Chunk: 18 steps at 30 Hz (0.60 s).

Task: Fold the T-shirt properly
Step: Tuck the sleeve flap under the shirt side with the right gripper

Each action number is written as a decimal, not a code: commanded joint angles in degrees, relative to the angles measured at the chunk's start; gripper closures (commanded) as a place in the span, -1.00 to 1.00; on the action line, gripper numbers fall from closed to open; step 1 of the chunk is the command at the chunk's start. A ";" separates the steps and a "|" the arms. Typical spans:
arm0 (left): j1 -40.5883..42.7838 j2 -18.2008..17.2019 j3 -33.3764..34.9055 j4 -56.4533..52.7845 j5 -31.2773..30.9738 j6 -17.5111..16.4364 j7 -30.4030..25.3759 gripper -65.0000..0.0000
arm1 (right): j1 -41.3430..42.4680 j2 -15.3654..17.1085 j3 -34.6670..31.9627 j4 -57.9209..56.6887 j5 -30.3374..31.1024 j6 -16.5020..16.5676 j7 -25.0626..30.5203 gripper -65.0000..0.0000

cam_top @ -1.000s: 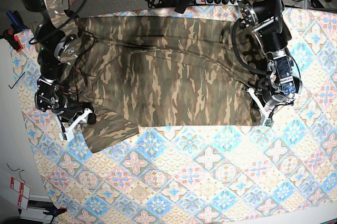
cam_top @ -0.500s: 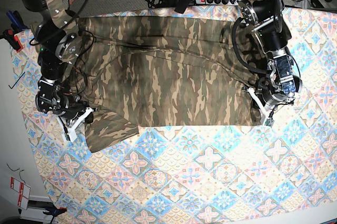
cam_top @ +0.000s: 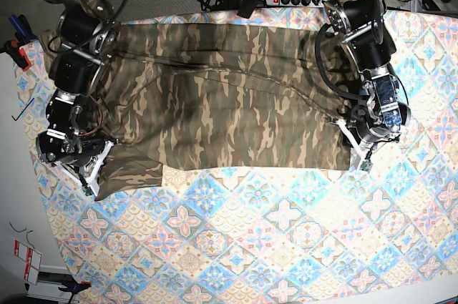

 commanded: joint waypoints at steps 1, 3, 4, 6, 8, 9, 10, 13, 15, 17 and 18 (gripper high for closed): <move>-0.12 -0.16 -0.05 -0.03 1.55 -0.76 3.38 1.00 | 1.57 0.75 -0.03 2.68 0.65 -0.27 0.97 0.94; -0.47 -0.16 0.04 -0.03 1.55 -0.76 3.38 1.00 | -0.19 0.66 -0.12 5.14 0.65 -0.27 -0.43 0.94; -1.00 -0.16 0.04 -0.03 1.55 -0.76 3.38 1.00 | -0.89 0.66 -0.12 6.37 0.65 -0.27 -1.22 0.94; -1.17 -0.16 0.04 -0.03 1.55 -0.76 3.47 1.00 | -2.38 0.66 -0.12 9.27 0.65 -0.27 -2.89 0.94; -1.26 -0.25 0.04 -0.03 1.55 -0.76 3.47 1.00 | -4.14 0.66 -0.12 12.26 0.65 -0.27 -4.48 0.94; -1.26 -0.25 0.04 -0.03 1.55 -0.76 3.47 1.00 | -5.02 0.66 -0.38 13.49 0.65 -0.27 -4.92 0.94; -1.26 -0.25 0.04 -0.03 1.55 -0.76 3.47 1.00 | -5.81 0.66 -1.26 14.55 0.65 -0.27 -5.18 0.94; -1.17 -0.34 0.04 -0.03 1.63 -0.76 3.47 1.00 | -9.24 0.66 -4.43 18.68 0.73 -0.27 -5.44 0.94; -1.17 -0.34 0.04 -0.03 1.63 -0.76 3.47 1.00 | -12.14 0.66 -5.92 22.20 0.82 -0.27 -5.44 0.94; -1.09 -0.34 0.04 -0.03 1.63 -0.76 3.47 1.00 | -14.87 0.66 -7.51 25.80 0.91 -0.27 -5.36 0.94; -1.09 -0.34 0.04 -0.03 1.63 -0.76 3.47 1.00 | -16.01 0.66 -8.47 27.56 0.91 -0.27 -5.36 0.94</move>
